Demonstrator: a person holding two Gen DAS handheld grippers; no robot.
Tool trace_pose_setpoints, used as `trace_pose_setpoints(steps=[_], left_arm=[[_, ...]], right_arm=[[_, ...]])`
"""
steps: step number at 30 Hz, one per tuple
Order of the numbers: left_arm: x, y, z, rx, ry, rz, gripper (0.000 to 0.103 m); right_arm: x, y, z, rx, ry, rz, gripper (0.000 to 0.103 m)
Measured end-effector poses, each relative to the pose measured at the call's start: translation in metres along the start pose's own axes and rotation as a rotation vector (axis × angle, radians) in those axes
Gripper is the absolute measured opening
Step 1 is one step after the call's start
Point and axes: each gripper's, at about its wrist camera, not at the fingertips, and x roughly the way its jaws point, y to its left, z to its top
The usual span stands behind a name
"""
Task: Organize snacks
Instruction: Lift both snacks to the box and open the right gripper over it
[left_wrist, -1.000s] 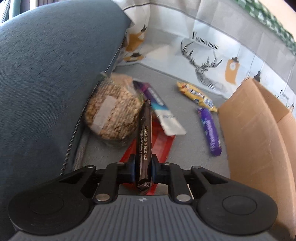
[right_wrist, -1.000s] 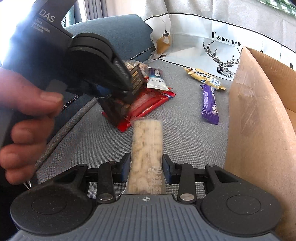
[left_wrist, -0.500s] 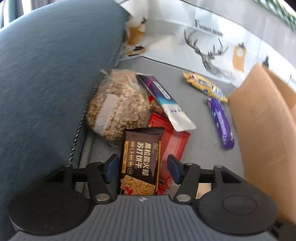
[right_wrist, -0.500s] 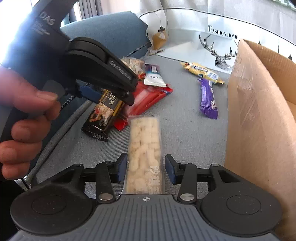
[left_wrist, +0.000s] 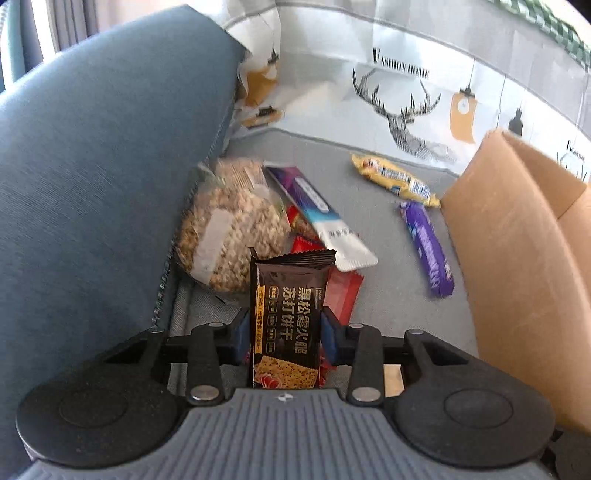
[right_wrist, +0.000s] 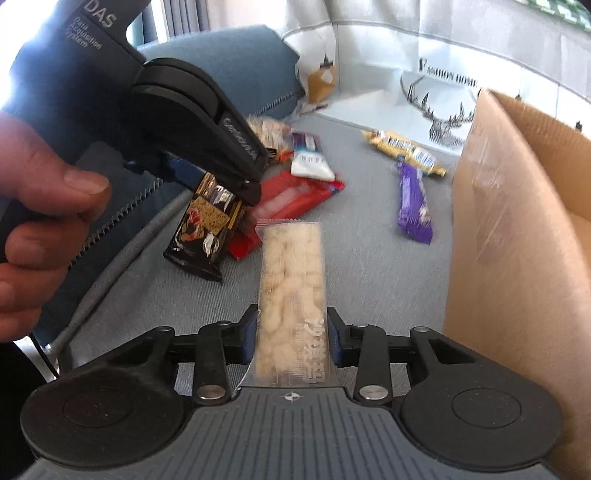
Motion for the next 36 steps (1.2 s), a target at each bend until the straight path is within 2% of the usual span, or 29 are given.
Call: trace_pose_setpoints(steps=[12, 21, 30, 36], left_arm=[[-0.058, -0.008, 0.011, -0.004, -0.120, -0.014, 0.041], [-0.104, -0.025, 0.016, -0.012, -0.287, -0.012, 0.041], [-0.117, -0.044, 0.019, -0.040, -0.366, -0.034, 0.041], [-0.115, -0.065, 0.021, -0.018, -0.374, -0.074, 0.041]], right_arm=[[-0.068, 0.007, 0.015, -0.024, -0.205, -0.030, 0.038], [-0.118, -0.008, 0.024, -0.025, -0.335, -0.051, 0.038], [-0.167, -0.070, 0.033, 0.062, -0.449, -0.108, 0.038], [-0.199, -0.131, 0.046, 0.076, -0.516, -0.215, 0.038]])
